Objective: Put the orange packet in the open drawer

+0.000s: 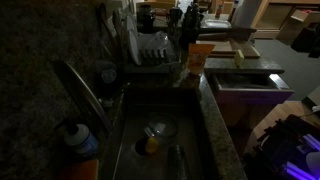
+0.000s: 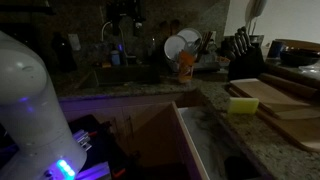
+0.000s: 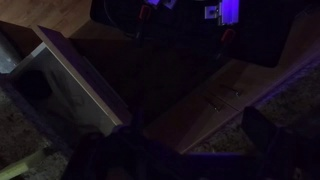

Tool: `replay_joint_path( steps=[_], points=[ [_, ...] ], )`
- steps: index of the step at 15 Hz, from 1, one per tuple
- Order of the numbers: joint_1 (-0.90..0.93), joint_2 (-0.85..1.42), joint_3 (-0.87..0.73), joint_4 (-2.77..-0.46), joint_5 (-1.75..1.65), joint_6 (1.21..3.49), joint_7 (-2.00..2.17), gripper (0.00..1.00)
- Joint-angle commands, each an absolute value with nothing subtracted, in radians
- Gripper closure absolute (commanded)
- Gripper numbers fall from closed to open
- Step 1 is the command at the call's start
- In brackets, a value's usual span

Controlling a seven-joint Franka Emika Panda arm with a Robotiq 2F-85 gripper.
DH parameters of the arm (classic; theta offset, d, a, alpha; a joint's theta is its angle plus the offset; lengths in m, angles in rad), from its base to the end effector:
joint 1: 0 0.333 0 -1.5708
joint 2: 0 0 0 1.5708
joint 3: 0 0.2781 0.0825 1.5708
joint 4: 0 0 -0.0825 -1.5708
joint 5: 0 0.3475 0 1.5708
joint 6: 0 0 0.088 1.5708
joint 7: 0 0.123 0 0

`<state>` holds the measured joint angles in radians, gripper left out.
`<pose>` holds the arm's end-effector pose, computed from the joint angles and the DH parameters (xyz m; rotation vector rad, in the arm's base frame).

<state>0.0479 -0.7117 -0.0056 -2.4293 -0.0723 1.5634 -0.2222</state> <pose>0.3049 0.0038 0.4935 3.0490 0.4160 -0.2462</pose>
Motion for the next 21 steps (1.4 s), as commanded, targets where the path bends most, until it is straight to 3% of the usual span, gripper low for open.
replay_joint_path(
  steps=[1,8,13,17,21],
  points=[
    [0.059,-0.711,-0.014,-2.427,-0.077,1.561,-0.216,0.0],
    [0.06,-0.262,-0.188,-2.294,-0.027,1.623,-0.521,0.0],
    [0.092,-0.104,-0.01,-2.213,-0.191,1.88,-0.398,0.0],
    [0.092,-0.058,0.045,-2.223,-0.397,2.065,-0.345,0.0],
    [0.094,-0.068,0.05,-2.223,-0.341,2.045,-0.301,0.0]
  ],
)
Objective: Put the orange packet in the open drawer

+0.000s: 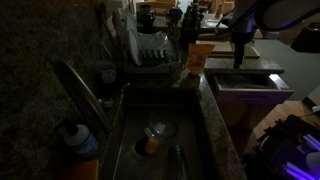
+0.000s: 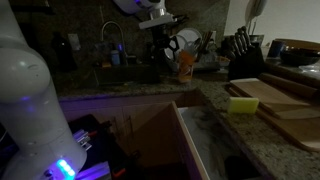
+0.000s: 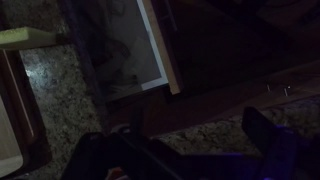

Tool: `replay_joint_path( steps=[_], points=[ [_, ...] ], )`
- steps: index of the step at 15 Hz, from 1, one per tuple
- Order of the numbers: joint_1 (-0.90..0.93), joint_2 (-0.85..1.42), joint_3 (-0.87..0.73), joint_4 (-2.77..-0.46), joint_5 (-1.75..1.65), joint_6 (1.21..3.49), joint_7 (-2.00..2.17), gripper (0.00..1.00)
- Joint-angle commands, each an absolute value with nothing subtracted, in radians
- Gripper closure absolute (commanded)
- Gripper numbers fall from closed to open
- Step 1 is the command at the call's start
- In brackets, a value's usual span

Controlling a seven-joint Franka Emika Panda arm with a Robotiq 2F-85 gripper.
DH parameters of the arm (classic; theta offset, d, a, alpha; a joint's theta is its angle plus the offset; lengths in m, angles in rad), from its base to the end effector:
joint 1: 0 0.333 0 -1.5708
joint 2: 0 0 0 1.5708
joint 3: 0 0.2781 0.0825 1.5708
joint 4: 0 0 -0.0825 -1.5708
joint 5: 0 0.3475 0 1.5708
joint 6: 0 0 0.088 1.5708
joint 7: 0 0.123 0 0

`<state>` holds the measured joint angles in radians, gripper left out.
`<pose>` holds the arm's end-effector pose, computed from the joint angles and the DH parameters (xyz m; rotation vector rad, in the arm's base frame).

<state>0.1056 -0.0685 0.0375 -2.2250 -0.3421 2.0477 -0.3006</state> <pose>0.4732 0.0449 0.3643 2.7127 0.8665 -0.1880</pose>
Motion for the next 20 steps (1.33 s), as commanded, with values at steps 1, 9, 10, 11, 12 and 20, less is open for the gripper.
replay_joint_path(
  steps=[1,9,10,11,12,20],
  points=[
    [0.094,-0.069,0.05,-2.223,-0.341,2.045,-0.301,0.0],
    [0.037,0.067,0.017,-2.114,-0.548,2.565,-0.09,0.0],
    [0.032,0.093,0.013,-2.097,-0.463,2.582,-0.111,0.0],
    [0.026,0.136,0.012,-2.068,-0.336,2.54,-0.205,0.0],
    [0.015,0.169,0.009,-2.048,-0.271,2.511,-0.225,0.0],
    [-0.019,0.218,0.069,-2.026,-0.075,2.491,-0.518,0.0]
  ],
)
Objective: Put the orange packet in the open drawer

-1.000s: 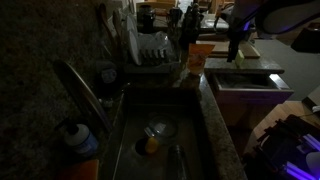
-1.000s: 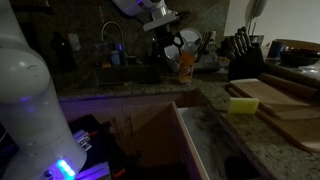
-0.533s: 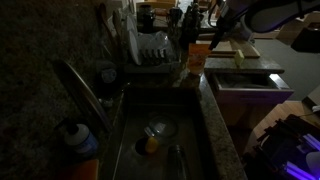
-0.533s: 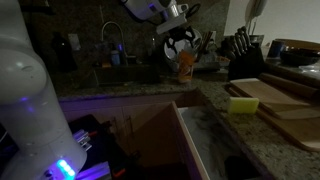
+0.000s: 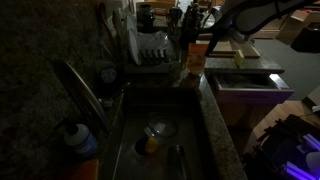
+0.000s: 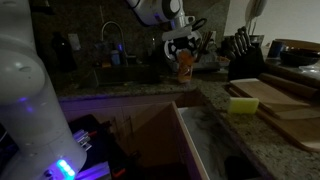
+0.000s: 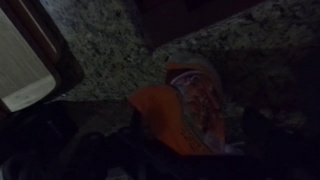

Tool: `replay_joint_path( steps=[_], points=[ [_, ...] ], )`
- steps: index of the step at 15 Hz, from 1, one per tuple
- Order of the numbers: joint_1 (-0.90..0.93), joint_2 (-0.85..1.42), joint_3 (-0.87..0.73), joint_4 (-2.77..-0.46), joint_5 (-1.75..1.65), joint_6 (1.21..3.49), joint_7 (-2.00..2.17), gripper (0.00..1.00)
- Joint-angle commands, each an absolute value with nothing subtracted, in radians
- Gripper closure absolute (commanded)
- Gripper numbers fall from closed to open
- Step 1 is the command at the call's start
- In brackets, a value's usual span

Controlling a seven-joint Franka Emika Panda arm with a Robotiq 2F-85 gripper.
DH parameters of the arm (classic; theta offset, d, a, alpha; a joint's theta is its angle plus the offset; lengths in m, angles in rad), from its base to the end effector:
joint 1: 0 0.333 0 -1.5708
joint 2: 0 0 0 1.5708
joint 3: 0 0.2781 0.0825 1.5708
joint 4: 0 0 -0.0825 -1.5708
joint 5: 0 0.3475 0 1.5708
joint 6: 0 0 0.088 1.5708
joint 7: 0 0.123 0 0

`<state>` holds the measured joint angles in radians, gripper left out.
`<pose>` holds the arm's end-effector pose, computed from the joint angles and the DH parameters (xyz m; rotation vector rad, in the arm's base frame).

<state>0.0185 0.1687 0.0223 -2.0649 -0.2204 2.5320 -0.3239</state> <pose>0.5725 0.0235 0.3528 2.8251 0.7604 0.4035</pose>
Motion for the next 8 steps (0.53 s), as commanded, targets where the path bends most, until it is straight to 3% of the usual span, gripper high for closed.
replay_joint_path(
  steps=[1,3,4,5,8],
  points=[
    [-0.028,0.242,0.077,-1.999,-0.018,2.453,-0.594,0.0],
    [-0.043,0.266,0.077,-1.969,0.016,2.366,-0.69,0.0],
    [-0.038,0.28,0.063,-1.955,-0.01,2.348,-0.683,0.25],
    [-0.041,0.29,0.056,-1.94,-0.02,2.321,-0.686,0.26],
    [-0.047,0.314,0.047,-1.902,-0.04,2.285,-0.671,0.47]
  ],
)
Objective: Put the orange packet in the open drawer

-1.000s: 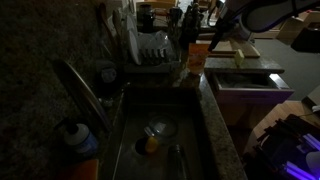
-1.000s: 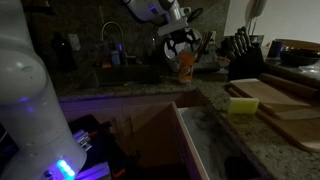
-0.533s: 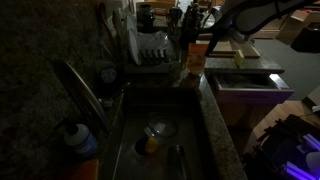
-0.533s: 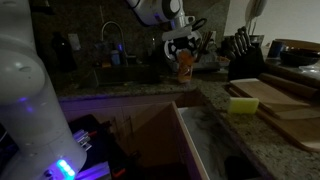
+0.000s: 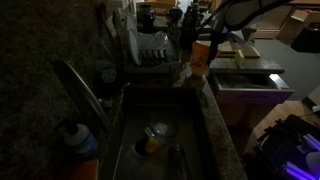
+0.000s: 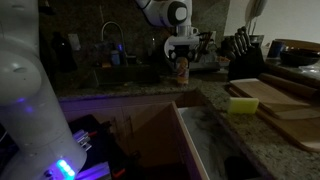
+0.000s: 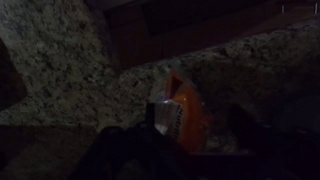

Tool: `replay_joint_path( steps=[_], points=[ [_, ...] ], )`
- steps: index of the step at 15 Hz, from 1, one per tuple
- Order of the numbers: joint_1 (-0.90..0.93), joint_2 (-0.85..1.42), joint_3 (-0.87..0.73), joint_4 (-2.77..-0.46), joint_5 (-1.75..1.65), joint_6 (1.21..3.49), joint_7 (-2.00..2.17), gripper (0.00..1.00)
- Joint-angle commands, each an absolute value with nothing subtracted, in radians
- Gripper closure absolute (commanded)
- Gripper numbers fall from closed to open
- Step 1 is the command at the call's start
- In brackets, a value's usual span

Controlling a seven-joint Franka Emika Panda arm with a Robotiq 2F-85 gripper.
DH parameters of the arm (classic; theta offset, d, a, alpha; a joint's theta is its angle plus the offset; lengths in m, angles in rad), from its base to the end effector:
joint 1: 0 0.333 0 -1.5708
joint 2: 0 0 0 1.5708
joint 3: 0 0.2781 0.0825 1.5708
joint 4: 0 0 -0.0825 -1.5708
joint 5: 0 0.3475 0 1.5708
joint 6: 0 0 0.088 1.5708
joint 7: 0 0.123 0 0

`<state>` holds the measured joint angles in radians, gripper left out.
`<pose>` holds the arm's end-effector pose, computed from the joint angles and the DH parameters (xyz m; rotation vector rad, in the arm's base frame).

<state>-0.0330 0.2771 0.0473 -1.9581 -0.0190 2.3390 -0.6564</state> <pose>0.5801 0.0070 0.3156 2.9255 1.0360 0.1528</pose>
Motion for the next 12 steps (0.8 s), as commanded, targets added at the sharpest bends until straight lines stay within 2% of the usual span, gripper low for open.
replay_joint_path(
  steps=[1,7,8,12],
  points=[
    [-0.047,0.319,0.043,-1.894,-0.051,2.288,-0.663,0.54],
    [-0.046,0.327,0.035,-1.875,-0.06,2.334,-0.615,0.95],
    [-0.044,0.327,0.033,-1.873,-0.068,2.342,-0.597,0.99],
    [-0.018,0.325,0.009,-1.84,-0.143,2.334,-0.434,1.0]
  ],
)
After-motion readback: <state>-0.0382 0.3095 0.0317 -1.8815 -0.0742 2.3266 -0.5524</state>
